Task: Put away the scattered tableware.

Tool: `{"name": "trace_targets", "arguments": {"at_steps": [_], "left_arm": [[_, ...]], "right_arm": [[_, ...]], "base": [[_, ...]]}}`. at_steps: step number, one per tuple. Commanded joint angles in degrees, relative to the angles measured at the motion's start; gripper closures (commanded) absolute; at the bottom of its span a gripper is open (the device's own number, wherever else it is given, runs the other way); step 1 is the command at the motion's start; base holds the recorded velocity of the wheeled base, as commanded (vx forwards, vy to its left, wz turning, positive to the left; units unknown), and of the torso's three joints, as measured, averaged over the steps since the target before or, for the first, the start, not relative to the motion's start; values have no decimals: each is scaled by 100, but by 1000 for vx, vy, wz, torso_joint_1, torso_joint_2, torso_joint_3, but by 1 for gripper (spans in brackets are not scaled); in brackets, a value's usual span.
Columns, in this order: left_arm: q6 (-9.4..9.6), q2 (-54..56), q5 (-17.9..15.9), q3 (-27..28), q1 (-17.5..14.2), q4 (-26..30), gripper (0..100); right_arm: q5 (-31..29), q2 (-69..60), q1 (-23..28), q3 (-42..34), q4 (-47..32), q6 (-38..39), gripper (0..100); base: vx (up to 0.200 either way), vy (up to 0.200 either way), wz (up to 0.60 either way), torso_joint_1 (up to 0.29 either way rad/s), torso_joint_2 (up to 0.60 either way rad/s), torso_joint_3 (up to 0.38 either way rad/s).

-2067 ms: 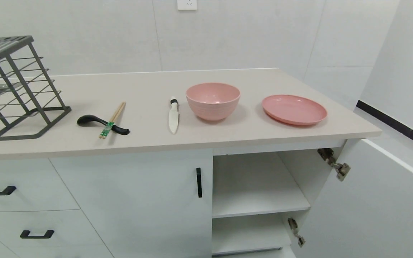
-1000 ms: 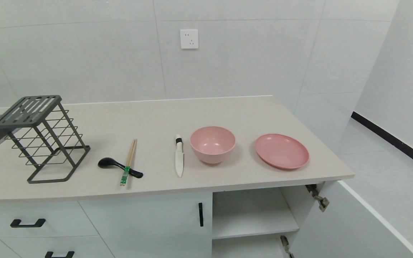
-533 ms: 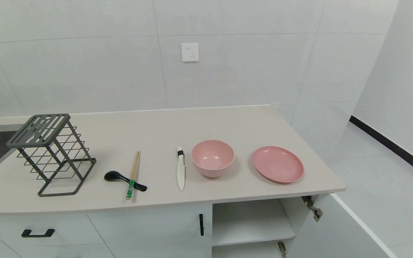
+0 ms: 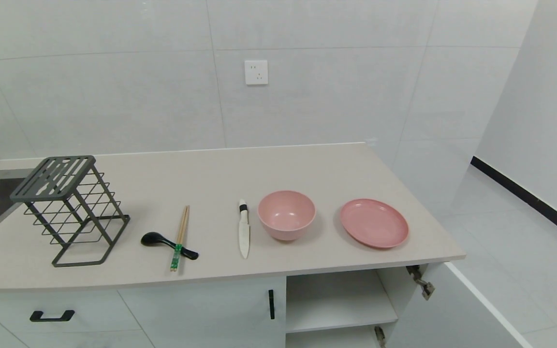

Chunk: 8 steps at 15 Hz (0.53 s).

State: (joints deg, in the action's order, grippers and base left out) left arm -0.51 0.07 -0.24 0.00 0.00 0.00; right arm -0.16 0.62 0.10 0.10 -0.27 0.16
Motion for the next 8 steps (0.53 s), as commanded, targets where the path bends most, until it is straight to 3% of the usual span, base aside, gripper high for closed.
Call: {"name": "trace_targets", "arguments": {"at_steps": [1, 4, 6, 8], "left_arm": [[-2, -7, -2, 0, 0, 0, 0], [16, -7, -11, 0, 0, 0, 0], [25, -7, -11, 0, 0, 0, 0], [16, -7, -11, 0, 0, 0, 0]], "right_arm": [[-2, 8, -1, -1, 0, 2, 0], [-2, 8, -1, -1, 0, 2, 0], [7, 8, -1, -1, 0, 2, 0], [7, 8, -1, -1, 0, 2, 0]], "base": [[0, 0, 0, 0, 0, 0], [0, 0, 0, 0, 0, 0], [200, 0, 0, 2, 5, 2], [0, 0, 0, 0, 0, 0]]}}
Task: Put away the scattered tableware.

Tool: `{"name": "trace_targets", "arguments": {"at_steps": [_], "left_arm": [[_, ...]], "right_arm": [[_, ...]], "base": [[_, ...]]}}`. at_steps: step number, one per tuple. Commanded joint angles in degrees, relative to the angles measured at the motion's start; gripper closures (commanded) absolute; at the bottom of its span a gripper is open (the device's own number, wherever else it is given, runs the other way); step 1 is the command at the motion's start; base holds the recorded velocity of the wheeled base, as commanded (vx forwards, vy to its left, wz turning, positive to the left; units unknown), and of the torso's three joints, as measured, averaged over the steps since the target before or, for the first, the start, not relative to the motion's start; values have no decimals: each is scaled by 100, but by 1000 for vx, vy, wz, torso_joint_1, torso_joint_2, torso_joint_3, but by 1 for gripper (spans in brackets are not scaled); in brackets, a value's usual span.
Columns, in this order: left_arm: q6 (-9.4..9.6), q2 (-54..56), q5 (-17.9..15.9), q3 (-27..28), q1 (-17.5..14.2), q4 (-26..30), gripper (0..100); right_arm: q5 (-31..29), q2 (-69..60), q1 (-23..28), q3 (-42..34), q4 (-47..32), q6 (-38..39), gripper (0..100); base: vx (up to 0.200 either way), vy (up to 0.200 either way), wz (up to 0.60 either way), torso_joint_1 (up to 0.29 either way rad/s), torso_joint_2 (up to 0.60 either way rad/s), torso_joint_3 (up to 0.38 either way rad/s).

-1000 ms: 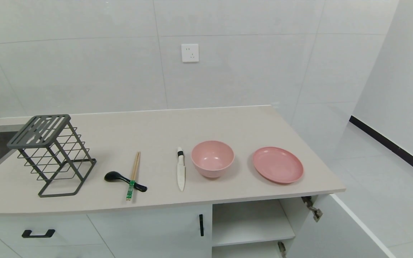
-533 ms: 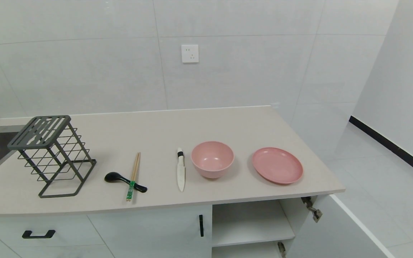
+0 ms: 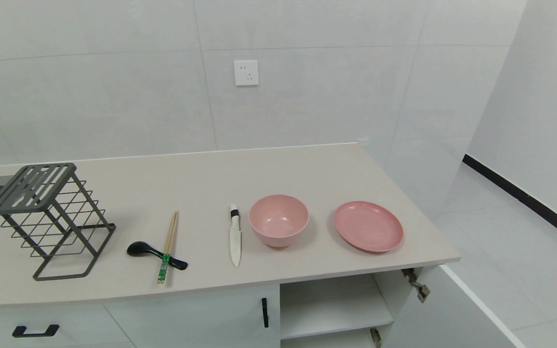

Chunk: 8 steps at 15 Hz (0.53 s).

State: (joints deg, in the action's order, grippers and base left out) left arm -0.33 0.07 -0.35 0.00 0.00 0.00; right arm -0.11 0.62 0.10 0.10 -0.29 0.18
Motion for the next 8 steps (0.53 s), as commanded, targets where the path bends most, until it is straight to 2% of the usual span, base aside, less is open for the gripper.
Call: {"name": "trace_targets", "arguments": {"at_steps": [1, 3, 8], "left_arm": [[-2, -7, 0, 0, 0, 0, 0], [-11, -7, 0, 0, 0, 0, 0], [-11, -7, 0, 0, 0, 0, 0]], "right_arm": [[-7, 8, -1, -1, 3, -1, 0], [-7, 8, -1, -1, 3, -1, 0], [-7, 8, -1, -1, 3, -1, 0]], "base": [[0, 0, 0, 0, 0, 0], [0, 0, 0, 35, -96, -45], [0, 0, 0, 194, -373, -190]]}}
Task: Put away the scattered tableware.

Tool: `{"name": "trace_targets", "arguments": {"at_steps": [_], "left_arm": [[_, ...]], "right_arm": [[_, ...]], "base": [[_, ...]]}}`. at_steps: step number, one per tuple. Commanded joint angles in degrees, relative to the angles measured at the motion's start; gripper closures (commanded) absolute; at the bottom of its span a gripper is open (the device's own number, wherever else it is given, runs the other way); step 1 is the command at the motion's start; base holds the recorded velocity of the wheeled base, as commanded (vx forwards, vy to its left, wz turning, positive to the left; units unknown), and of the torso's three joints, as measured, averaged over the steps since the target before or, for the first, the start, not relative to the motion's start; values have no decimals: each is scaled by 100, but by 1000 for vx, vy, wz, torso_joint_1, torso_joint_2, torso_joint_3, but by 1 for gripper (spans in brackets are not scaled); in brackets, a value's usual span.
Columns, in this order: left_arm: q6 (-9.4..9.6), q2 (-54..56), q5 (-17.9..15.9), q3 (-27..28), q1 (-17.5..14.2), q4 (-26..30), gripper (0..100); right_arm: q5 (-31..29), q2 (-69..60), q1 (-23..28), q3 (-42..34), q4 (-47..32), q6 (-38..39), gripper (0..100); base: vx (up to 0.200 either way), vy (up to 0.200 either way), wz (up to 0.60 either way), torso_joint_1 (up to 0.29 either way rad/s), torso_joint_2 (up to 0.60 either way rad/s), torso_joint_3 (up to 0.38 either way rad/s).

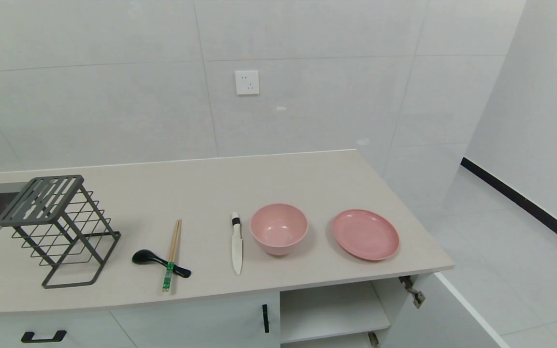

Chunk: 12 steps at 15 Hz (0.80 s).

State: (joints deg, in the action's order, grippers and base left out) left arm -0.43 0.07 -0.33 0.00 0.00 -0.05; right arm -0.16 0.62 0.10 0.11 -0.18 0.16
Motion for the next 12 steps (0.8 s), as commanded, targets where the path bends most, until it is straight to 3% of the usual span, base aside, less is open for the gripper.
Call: {"name": "trace_targets", "arguments": {"at_steps": [1, 9, 12], "left_arm": [[-1, -7, -2, 0, 0, 5, 0], [16, -7, -2, 0, 0, 5, 0], [16, -7, -2, 0, 0, 5, 0]], "right_arm": [[7, 8, -1, -2, -8, 2, 0], [7, 8, -1, -2, -8, 2, 0], [7, 8, -1, -2, -8, 2, 0]], "base": [[0, 0, 0, 90, -178, -85], [0, 0, 0, 5, -6, -3], [0, 0, 0, 165, -6, 170]]}}
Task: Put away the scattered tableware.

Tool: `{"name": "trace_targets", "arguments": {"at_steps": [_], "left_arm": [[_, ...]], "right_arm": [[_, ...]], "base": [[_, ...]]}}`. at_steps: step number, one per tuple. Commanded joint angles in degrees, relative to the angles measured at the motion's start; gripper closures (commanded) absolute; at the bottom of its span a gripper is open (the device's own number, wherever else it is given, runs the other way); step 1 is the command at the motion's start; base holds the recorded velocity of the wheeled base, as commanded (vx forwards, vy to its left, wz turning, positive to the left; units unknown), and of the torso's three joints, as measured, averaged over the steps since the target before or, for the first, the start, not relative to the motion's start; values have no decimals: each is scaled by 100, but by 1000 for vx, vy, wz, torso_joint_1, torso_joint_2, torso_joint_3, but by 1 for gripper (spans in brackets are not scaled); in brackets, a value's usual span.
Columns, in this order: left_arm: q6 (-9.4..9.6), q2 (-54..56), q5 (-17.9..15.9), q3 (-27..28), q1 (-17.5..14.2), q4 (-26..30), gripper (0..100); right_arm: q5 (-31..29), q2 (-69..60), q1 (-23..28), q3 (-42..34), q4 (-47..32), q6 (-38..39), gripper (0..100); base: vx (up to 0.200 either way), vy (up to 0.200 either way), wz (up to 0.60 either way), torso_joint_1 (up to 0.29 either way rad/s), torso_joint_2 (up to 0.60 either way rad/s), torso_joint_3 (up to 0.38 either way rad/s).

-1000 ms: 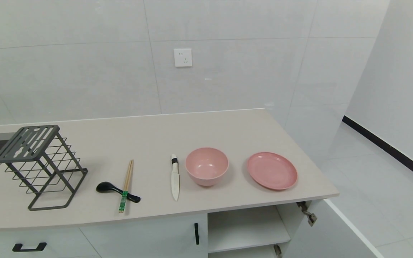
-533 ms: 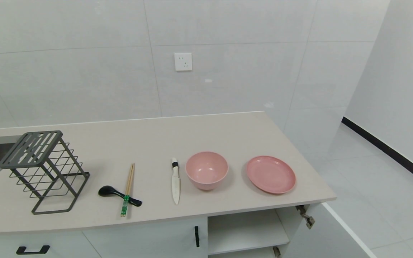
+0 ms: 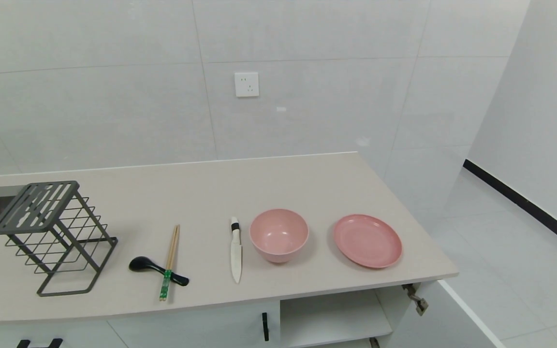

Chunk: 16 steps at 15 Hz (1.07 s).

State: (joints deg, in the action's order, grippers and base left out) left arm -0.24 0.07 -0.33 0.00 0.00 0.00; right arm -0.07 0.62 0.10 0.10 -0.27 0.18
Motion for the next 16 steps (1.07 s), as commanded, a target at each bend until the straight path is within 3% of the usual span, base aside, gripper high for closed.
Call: {"name": "trace_targets", "arguments": {"at_steps": [1, 9, 16], "left_arm": [[-2, -7, -2, 0, 0, 0, 0], [-20, -7, 7, 0, 0, 0, 0], [-11, -7, -2, 0, 0, 0, 0]], "right_arm": [[-1, 8, -1, -1, 0, -1, 0], [-1, 8, -1, -1, 0, -1, 0], [-1, 8, -1, -1, 0, -1, 0]], "base": [[0, 0, 0, 266, -7, 242], [0, 0, 0, 281, -55, 214], [0, 0, 0, -1, 30, 29]]}}
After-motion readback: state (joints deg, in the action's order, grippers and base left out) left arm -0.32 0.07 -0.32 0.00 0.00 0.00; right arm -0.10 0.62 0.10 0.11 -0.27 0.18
